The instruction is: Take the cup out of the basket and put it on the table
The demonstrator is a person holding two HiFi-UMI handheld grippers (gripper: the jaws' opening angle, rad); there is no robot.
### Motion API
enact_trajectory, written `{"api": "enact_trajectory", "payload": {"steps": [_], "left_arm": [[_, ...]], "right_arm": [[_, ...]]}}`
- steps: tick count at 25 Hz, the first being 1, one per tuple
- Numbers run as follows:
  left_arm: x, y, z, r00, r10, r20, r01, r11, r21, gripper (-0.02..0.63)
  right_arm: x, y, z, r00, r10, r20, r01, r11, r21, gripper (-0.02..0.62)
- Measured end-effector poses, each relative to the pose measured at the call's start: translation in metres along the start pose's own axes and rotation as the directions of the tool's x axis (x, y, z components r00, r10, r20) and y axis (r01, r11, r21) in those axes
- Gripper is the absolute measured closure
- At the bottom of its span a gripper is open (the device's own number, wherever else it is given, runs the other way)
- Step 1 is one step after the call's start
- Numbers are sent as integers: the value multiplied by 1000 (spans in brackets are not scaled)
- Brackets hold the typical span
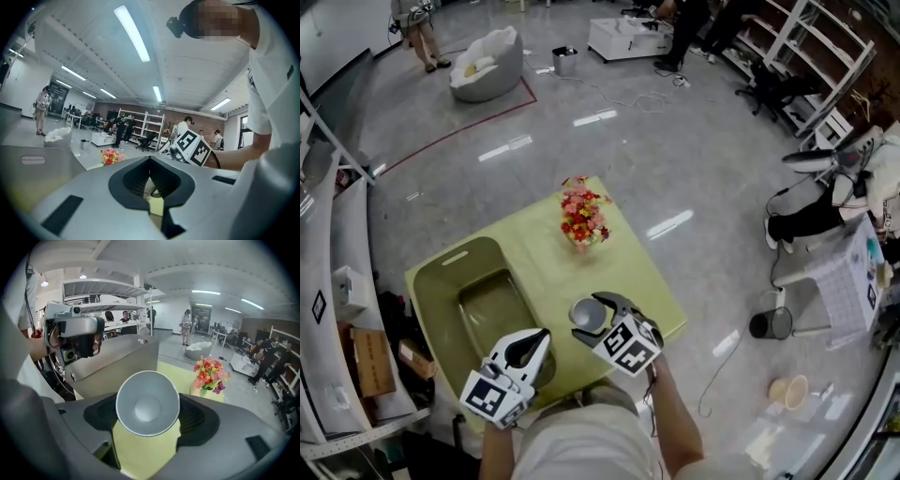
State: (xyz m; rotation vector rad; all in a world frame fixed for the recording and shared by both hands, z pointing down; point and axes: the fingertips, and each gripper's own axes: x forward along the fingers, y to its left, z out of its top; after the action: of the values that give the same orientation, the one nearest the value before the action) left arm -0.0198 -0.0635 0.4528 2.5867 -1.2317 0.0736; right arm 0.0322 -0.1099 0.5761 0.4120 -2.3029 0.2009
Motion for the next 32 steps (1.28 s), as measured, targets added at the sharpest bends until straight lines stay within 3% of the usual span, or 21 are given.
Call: {"api": "enact_trajectory", "payload": {"steps": [16,32], "left_arm": [[25,-5,-10,995,-65,-72,65,998,-6,598],[42,-8,-14,990,-100,-96,100,995,-4,598]], "right_arm": [[48,-15,-66,996,5,-88,5,994,111,225],[86,-32,-111,982,-73,-175,79,996,28,225]]}}
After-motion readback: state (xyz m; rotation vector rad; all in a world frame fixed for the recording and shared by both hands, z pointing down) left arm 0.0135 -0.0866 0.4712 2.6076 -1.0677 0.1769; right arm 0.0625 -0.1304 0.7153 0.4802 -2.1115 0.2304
